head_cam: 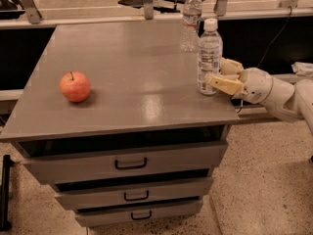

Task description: Place blue plastic bottle upright

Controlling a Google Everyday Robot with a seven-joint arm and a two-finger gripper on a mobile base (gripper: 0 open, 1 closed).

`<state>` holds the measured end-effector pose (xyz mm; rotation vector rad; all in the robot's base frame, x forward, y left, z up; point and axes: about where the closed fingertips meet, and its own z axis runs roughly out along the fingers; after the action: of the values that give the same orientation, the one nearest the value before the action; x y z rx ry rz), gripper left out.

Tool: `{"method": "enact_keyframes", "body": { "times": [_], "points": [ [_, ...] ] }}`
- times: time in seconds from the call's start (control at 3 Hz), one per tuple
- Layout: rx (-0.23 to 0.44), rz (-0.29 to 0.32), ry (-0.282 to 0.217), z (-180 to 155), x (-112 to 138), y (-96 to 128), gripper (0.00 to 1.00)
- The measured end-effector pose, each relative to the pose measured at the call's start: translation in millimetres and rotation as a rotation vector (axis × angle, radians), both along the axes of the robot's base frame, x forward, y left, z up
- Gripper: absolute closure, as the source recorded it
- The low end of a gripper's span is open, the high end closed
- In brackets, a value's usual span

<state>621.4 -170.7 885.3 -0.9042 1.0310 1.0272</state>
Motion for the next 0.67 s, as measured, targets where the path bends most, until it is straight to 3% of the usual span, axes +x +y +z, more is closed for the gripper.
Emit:
{"method": "enact_keyframes", "body": {
  "times": [0.33, 0.67],
  "points": [
    [0.011, -0.011, 0.002, -4.9, -5.8, -9.9, 0.63],
    [0.006, -0.023, 0.006, -5.9, -12.1, -19.0, 0.32]
  ]
}}
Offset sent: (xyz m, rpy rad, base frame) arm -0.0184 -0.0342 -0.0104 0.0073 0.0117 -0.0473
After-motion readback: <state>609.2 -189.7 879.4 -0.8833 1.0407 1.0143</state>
